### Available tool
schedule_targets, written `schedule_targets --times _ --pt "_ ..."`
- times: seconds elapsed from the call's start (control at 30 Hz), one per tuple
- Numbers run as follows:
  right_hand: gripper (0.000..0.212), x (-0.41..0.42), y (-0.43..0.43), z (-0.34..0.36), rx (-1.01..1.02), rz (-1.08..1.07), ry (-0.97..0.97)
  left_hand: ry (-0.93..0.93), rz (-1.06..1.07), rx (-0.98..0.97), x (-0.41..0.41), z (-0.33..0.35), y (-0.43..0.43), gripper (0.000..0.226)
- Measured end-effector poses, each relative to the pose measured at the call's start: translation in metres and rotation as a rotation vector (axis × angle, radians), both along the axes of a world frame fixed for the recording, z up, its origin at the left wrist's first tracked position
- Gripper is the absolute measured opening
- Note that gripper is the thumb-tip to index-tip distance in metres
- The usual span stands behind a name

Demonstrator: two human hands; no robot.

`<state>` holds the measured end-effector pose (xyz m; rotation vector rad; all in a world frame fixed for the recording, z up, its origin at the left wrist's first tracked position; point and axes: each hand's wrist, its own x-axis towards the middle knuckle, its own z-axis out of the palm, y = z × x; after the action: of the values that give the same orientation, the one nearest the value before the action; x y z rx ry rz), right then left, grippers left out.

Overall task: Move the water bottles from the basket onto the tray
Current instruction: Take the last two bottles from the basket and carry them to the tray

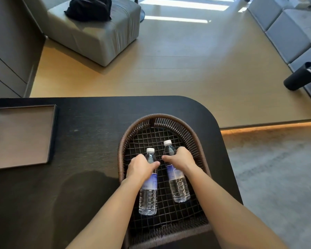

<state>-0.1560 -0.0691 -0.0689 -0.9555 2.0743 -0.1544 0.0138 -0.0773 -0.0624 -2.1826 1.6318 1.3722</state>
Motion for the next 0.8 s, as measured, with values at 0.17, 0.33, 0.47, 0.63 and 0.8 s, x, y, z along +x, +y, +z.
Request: schedule_targets --times 0.17,0.33,0.47,0.63,0.8 --pt "0.043 0.003 0.011 0.014 -0.064 -0.041 -0.007 0.096 0.066 0.016 0.004 0.002 0.003 0.053" --pt "0.036 0.005 0.034 0.043 -0.129 -0.053 -0.097 0.198 0.114 -0.094 0.011 0.015 0.023 0.037" --pt "0.034 0.009 0.071 0.061 -0.264 -0.053 -0.074 0.276 0.123 -0.204 0.021 0.034 0.050 0.031" --pt "0.037 0.016 0.122 0.075 -0.395 -0.065 -0.056 0.370 0.072 -0.344 0.034 0.059 0.093 0.027" --pt "0.045 0.035 0.177 0.093 -0.570 -0.114 0.015 0.431 0.019 -0.481 0.046 0.078 0.138 0.029"
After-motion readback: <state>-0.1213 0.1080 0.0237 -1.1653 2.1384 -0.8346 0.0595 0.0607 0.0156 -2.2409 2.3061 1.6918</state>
